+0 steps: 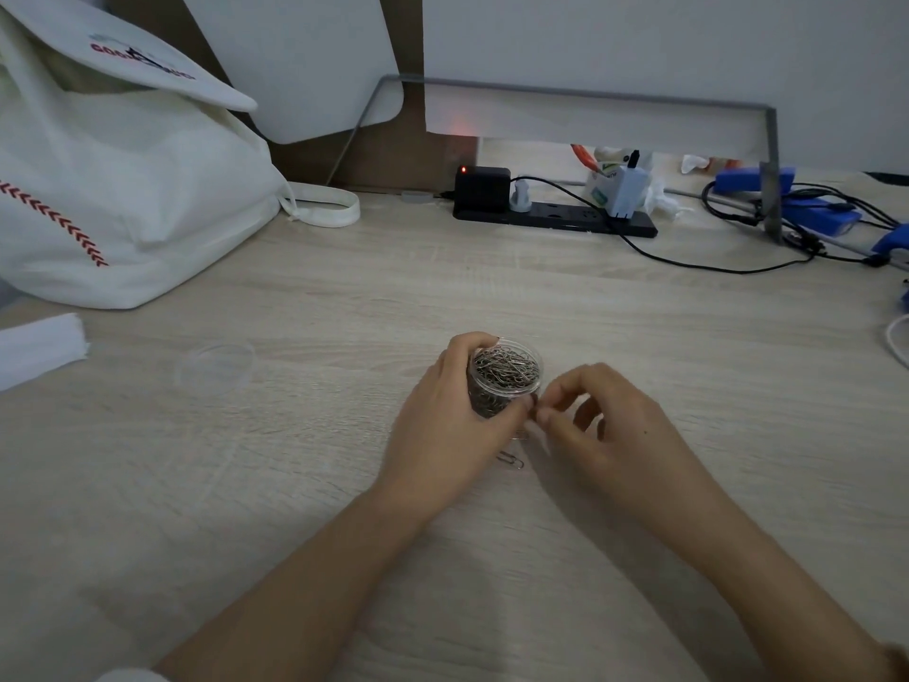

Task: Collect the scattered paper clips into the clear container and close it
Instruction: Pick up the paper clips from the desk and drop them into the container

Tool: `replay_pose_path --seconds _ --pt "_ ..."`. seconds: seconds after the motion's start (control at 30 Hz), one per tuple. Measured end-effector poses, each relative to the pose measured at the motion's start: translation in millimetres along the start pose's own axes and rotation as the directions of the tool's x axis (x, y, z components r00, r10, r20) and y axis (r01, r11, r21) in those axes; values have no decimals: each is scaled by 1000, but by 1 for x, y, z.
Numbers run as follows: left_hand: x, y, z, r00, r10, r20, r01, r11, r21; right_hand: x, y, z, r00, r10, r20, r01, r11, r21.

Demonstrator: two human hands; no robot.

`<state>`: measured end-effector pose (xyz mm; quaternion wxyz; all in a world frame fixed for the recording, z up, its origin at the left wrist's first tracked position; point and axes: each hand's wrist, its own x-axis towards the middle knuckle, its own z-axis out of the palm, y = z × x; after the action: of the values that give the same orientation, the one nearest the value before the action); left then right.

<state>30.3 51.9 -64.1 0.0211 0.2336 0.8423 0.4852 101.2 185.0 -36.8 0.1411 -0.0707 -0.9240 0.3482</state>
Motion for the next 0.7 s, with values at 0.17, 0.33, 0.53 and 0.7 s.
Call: replay_pose_path --seconds 0.17,0.33,0.53,0.7 --pt "5 -4 -9 998 -40 -42 40 999 3 -10 -7 15 994 -4 109 20 989 -148" --pt "6 -6 -11 997 -49 -60 49 999 -1 -9 -15 16 994 -52 97 75 965 -253" --pt "7 -6 -10 997 -50 -51 51 999 5 -3 -24 14 975 4 223 105 874 -474" --pt "7 -7 -10 997 -51 -51 51 999 1 13 -37 2 914 104 392 128 844 -521"
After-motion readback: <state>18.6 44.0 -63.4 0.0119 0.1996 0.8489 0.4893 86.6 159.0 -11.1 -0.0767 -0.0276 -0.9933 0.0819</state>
